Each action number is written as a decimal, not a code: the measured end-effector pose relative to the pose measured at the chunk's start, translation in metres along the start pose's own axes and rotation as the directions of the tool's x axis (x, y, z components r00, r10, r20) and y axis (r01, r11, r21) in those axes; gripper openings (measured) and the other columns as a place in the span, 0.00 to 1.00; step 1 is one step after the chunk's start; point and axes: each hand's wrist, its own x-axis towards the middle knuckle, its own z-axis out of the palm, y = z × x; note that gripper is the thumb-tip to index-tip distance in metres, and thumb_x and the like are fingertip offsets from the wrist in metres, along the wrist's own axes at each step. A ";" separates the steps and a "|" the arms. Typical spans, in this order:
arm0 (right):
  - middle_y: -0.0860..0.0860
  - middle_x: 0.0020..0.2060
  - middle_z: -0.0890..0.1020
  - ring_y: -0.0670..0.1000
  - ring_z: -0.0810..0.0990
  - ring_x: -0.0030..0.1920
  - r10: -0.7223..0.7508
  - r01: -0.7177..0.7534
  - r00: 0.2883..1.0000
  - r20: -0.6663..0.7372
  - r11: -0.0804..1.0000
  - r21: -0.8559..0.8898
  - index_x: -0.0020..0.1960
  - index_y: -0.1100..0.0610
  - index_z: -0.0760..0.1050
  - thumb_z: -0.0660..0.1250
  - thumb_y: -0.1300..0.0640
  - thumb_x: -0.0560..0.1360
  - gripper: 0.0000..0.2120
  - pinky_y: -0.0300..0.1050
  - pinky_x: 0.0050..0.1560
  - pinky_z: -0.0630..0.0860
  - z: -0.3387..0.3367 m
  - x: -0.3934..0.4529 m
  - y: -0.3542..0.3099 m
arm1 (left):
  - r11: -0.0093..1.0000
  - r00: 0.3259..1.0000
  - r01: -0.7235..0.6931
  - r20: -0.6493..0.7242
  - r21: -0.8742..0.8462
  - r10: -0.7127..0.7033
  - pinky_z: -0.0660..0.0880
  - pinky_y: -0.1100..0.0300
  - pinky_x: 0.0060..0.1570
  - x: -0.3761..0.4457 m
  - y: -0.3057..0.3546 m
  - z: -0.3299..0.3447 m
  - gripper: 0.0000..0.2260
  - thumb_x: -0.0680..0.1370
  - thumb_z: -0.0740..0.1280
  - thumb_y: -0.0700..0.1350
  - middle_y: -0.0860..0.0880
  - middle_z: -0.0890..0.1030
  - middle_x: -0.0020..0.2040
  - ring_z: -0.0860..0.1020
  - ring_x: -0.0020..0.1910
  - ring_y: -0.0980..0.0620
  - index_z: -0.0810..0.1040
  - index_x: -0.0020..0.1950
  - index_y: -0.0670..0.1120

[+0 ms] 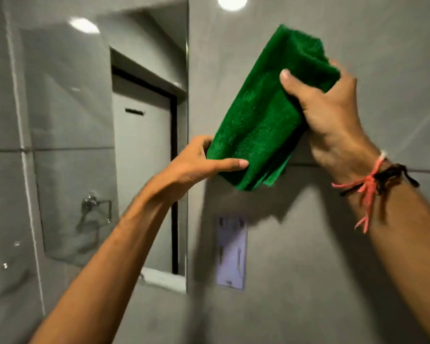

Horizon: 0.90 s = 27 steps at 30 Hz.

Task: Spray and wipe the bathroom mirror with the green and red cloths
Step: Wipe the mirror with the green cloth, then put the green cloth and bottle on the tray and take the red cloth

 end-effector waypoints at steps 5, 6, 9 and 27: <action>0.66 0.62 0.83 0.61 0.86 0.59 0.222 -0.221 0.975 -0.014 0.975 0.024 0.70 0.71 0.70 0.80 0.64 0.67 0.35 0.56 0.57 0.84 -0.109 -0.081 0.007 | 0.850 0.981 0.193 0.072 -0.490 -0.182 0.84 0.46 0.53 -0.080 -0.043 0.078 0.14 0.73 0.71 0.31 0.45 0.86 0.54 0.85 0.55 0.46 0.82 0.57 0.42; 0.66 0.62 0.82 0.61 0.86 0.59 0.287 -0.287 0.958 0.003 0.958 -0.025 0.70 0.71 0.70 0.79 0.65 0.68 0.35 0.56 0.57 0.84 -0.129 -0.099 0.005 | 0.824 0.974 0.218 0.061 -0.523 -0.218 0.83 0.43 0.53 -0.097 -0.051 0.091 0.15 0.73 0.71 0.31 0.44 0.85 0.54 0.84 0.56 0.45 0.81 0.57 0.42; 0.60 0.57 0.87 0.57 0.88 0.56 0.500 -0.492 0.866 -0.025 0.841 -0.226 0.65 0.67 0.78 0.78 0.64 0.67 0.27 0.49 0.55 0.85 -0.191 -0.166 0.011 | 0.790 0.919 0.356 0.034 -0.499 -0.393 0.85 0.45 0.48 -0.154 -0.081 0.136 0.16 0.71 0.74 0.33 0.49 0.87 0.51 0.85 0.52 0.48 0.81 0.57 0.44; 0.55 0.33 0.87 0.54 0.86 0.33 0.912 -0.918 -0.297 -0.283 -0.354 -0.177 0.59 0.71 0.79 0.62 0.79 0.74 0.16 0.47 0.33 0.85 -0.380 -0.556 0.187 | 0.353 0.346 0.909 0.071 0.223 -0.936 0.82 0.56 0.50 -0.442 -0.287 0.333 0.11 0.72 0.73 0.35 0.46 0.87 0.49 0.86 0.50 0.45 0.84 0.53 0.43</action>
